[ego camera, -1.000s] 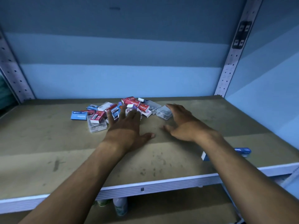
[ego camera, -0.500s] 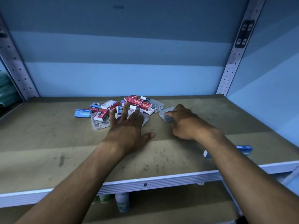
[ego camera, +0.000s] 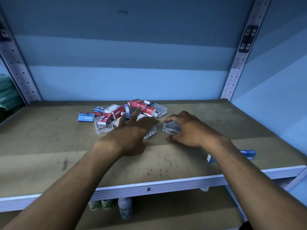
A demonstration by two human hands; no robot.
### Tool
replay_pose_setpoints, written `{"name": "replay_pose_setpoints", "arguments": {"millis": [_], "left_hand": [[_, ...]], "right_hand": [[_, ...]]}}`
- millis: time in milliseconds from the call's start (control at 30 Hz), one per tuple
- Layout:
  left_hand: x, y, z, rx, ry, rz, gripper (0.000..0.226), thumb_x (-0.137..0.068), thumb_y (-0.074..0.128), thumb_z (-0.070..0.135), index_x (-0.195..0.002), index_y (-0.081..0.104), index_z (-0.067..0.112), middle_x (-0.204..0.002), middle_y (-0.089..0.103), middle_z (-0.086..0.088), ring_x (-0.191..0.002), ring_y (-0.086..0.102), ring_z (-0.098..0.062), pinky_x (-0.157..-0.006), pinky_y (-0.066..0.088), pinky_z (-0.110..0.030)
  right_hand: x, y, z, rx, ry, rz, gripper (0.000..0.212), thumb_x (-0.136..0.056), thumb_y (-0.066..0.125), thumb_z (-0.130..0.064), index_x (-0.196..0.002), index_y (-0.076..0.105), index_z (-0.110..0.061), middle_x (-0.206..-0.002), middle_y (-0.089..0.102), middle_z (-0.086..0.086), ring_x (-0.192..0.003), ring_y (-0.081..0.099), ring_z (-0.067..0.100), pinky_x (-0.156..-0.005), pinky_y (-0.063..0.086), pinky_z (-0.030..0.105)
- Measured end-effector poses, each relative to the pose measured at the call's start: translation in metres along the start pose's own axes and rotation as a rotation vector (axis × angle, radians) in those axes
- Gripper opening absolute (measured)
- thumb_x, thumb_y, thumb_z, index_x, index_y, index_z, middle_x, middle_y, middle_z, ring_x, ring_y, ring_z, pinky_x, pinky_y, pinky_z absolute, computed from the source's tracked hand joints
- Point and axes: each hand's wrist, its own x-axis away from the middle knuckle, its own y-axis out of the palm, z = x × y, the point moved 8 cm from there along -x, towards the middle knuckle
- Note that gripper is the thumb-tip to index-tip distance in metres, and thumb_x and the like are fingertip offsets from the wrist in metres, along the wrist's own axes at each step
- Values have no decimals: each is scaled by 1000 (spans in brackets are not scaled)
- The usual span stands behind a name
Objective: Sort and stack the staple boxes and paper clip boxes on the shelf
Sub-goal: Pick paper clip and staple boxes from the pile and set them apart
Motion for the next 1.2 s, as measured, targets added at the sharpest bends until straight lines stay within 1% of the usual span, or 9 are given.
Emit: {"name": "replay_pose_setpoints", "arguments": {"millis": [100, 233, 367, 467, 767, 900, 1000, 1100, 1200], "left_hand": [[-10, 2, -4, 1, 61, -51, 83, -87, 48, 10, -151, 9, 46, -162, 1, 21, -147, -25, -14, -120, -9, -50], [-20, -1, -7, 29, 85, -79, 65, -91, 51, 16, -144, 30, 47, -158, 16, 24, -149, -19, -12, -121, -4, -50], [-25, -15, -11, 48, 112, 22, 50, -87, 61, 28, -132, 45, 47, -147, 37, 20, -148, 14, -12, -118, 19, -49], [-24, -33, -14, 48, 80, 154, 49, -80, 70, 35, -126, 52, 41, -135, 48, 15, -131, 39, -12, -108, 33, -33], [-15, -44, -19, 292, -43, 296, 44, -75, 71, 48, -116, 56, 42, -113, 61, 22, -75, 55, 8, -68, 42, -18], [-12, -45, -18, 463, -5, 339, 52, -70, 76, 50, -118, 59, 38, -111, 64, 21, -99, 60, 3, -88, 52, -30], [-8, -44, -18, 616, -21, 347, 49, -69, 80, 44, -113, 62, 37, -105, 65, 22, -94, 62, 4, -84, 55, -28], [-4, -42, -17, 746, -37, 324, 41, -69, 80, 32, -105, 61, 37, -102, 67, 22, -91, 65, 4, -82, 55, -23], [-1, -34, -12, 840, 2, 221, 42, -71, 80, 21, -105, 59, 34, -105, 67, 18, -92, 67, 1, -85, 54, -26]], "right_hand": [[-2, 1, 3, -9, 3, -3, 54, -82, 74, -39, -132, 53, -44, -133, 45, -4, -125, 48, 19, -105, 44, 35], [-5, 2, 6, -28, 13, -10, 53, -87, 64, -17, -131, 54, -44, -128, 47, -4, -121, 50, 17, -99, 44, 29], [-8, 0, 5, -36, -3, -2, 56, -84, 61, -10, -129, 56, -43, -124, 50, -3, -119, 51, 17, -98, 45, 29], [-9, -5, 7, -77, 7, 27, 53, -83, 64, -14, -128, 57, -42, -127, 56, -4, -115, 55, 14, -95, 47, 26], [0, -19, 5, -233, 32, 98, 33, -85, 68, -35, -118, 68, -40, -122, 66, -15, -94, 61, 4, -76, 42, 16], [8, -25, 7, -336, 46, 87, 21, -87, 64, -45, -107, 69, -43, -108, 69, -22, -91, 61, -5, -71, 43, 12], [10, -23, 12, -474, 75, 55, 24, -79, 62, -56, -95, 71, -41, -91, 74, -16, -83, 69, 3, -83, 55, 25], [10, -17, 20, -614, 109, 23, 17, -94, 56, -29, -95, 74, -30, -87, 77, -3, -73, 71, 14, -82, 61, 35], [12, -16, 23, -659, 122, 6, 33, -100, 44, -11, -93, 72, -26, -86, 75, 4, -71, 68, 17, -79, 61, 37]]}}
